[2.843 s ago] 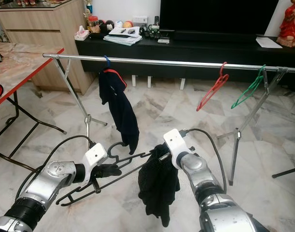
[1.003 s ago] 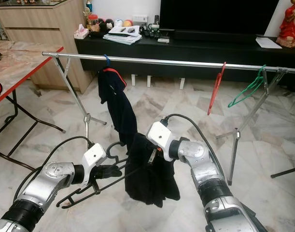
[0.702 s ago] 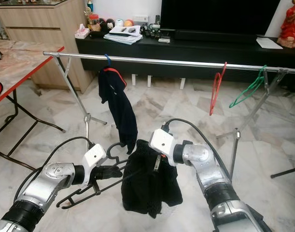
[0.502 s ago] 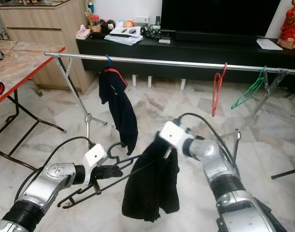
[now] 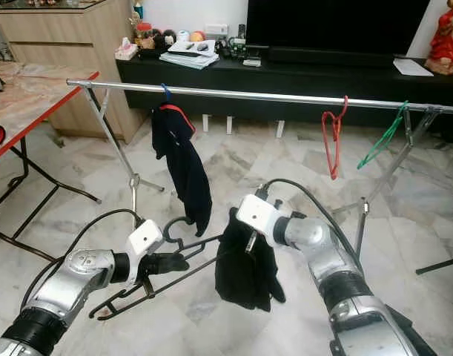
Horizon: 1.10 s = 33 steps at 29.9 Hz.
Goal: Hang hanger
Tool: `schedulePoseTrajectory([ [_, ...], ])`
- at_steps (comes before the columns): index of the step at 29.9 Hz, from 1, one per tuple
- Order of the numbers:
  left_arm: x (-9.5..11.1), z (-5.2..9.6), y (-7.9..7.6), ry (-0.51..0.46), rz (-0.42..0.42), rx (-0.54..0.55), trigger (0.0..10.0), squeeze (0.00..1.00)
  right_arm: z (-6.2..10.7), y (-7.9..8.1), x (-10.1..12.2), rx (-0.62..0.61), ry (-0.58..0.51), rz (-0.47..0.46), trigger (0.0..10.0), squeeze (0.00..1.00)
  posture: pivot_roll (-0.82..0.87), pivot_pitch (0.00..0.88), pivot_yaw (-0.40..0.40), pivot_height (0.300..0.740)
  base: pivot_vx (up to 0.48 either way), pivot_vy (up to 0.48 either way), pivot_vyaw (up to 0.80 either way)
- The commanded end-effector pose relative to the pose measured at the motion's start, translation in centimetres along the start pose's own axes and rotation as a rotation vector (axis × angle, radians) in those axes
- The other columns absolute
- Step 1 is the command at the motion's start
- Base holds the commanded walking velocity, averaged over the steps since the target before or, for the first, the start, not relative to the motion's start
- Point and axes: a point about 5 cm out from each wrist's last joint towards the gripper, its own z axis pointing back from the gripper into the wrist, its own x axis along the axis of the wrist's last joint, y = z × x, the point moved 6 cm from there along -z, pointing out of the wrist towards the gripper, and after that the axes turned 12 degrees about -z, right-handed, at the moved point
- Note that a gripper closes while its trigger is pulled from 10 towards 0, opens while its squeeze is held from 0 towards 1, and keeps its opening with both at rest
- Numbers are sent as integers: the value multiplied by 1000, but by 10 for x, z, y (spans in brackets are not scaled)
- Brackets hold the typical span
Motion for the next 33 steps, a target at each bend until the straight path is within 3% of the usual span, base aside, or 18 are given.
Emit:
schedulePoseTrajectory([
  [1,6,0,5,-13,-23,18,10000,0,-1,13,21,90,-74,43,10000,0,51,45,-14,740,0,0,0],
  [9,6,-1,7,-17,-21,28,10000,0,6,49,54,271,-192,112,10000,0,47,43,-14,740,0,0,0],
  [11,7,-2,7,-21,-21,29,10000,0,9,52,52,284,-183,146,10000,0,48,43,-16,740,0,0,0],
  [13,7,-2,8,-19,-22,35,10000,0,6,20,34,112,-105,110,10000,0,47,42,-19,740,0,0,0],
  [14,6,-1,8,-18,-22,38,10000,0,8,0,16,1,-12,118,10000,0,47,42,-19,740,0,0,0],
  [17,5,-1,9,-17,-24,45,10000,0,18,-31,-18,-185,153,97,10000,0,44,41,-21,740,0,0,0],
  [21,6,0,10,-24,-23,59,10000,0,25,-42,-34,-270,227,78,10000,0,46,42,-22,740,0,0,0],
  [25,7,1,14,-33,-25,82,10000,0,22,-37,-39,-262,238,67,10000,0,46,43,-22,740,0,0,0],
  [30,10,1,26,-38,-45,154,10000,0,9,-26,-29,-203,179,68,10000,0,46,44,-22,740,0,0,0],
  [33,9,-1,14,-33,-26,73,10000,0,8,-33,-16,-250,127,65,10000,0,46,43,-23,740,0,0,0],
])
